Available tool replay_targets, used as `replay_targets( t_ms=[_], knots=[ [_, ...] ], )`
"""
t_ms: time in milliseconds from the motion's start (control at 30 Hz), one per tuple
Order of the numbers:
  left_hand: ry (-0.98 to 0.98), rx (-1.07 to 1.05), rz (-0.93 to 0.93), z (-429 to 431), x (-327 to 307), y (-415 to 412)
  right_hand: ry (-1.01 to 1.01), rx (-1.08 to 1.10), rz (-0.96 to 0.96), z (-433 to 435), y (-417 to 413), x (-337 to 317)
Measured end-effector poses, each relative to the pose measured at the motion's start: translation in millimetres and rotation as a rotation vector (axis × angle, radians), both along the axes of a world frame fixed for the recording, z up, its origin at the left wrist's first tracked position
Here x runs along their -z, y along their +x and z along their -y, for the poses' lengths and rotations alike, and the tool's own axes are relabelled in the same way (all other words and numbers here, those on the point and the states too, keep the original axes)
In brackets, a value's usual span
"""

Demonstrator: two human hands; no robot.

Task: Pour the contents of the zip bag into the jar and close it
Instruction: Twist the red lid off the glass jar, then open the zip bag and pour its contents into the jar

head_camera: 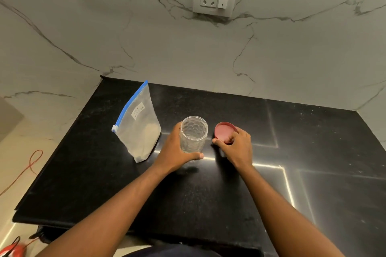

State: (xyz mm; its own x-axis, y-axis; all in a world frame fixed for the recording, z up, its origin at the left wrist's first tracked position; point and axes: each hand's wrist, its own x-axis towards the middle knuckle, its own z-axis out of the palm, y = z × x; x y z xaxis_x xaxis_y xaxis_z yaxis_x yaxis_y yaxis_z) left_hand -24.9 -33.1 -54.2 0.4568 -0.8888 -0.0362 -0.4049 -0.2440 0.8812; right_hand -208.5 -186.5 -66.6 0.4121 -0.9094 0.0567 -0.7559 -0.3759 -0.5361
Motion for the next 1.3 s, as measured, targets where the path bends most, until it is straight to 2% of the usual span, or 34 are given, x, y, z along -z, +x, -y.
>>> replay_targets(
  t_ms=[67,133,200,300,467,533,633,733,800,933,1033,1167,1300],
  knots=[
    [0.009,-0.019,-0.001,-7.1,2.8,-4.8,-0.036,-0.008,-0.103,-1.4,0.0,4.9],
    [0.059,-0.041,0.007,-15.1,5.7,-8.5,-0.015,-0.010,-0.101,-1.3,0.0,5.3],
    [0.133,-0.068,0.013,-24.6,3.4,-11.2,0.018,0.001,-0.049,-4.1,-1.0,-0.8],
    [0.166,-0.124,0.007,-38.3,-13.9,-12.6,-0.024,0.011,0.129,-12.7,2.3,-21.1],
    [-0.025,-0.197,0.015,-63.7,-65.2,-9.3,-0.125,-0.154,0.436,-44.6,36.2,-75.8],
    [-0.118,-0.247,0.049,-75.7,-88.1,-5.7,-0.138,-0.276,0.494,-63.7,57.9,-96.6],
    [-0.226,-0.328,0.193,-97.2,-115.2,3.8,-0.161,-0.514,0.528,-92.2,91.6,-118.2],
    [-0.305,-0.444,0.450,-116.4,-124.0,17.4,-0.162,-0.761,0.457,-111.1,122.2,-130.3],
    [-0.281,-0.527,0.516,-127.4,-121.3,27.5,-0.130,-0.872,0.344,-120.0,141.0,-138.8],
    [-0.209,-0.597,0.298,-142.6,-110.0,45.7,-0.165,-1.070,0.061,-126.1,171.9,-153.1],
    [-0.204,-0.607,0.221,-147.5,-104.6,58.8,-0.240,-1.168,-0.086,-125.5,188.8,-164.3],
    [-0.255,-0.595,0.195,-148.7,-103.4,70.9,-0.362,-1.235,-0.144,-120.2,202.3,-173.7],
    [-0.256,-0.565,0.212,-149.3,-100.0,74.2,-0.371,-1.303,-0.151,-115.5,208.7,-176.6]
  ],
)
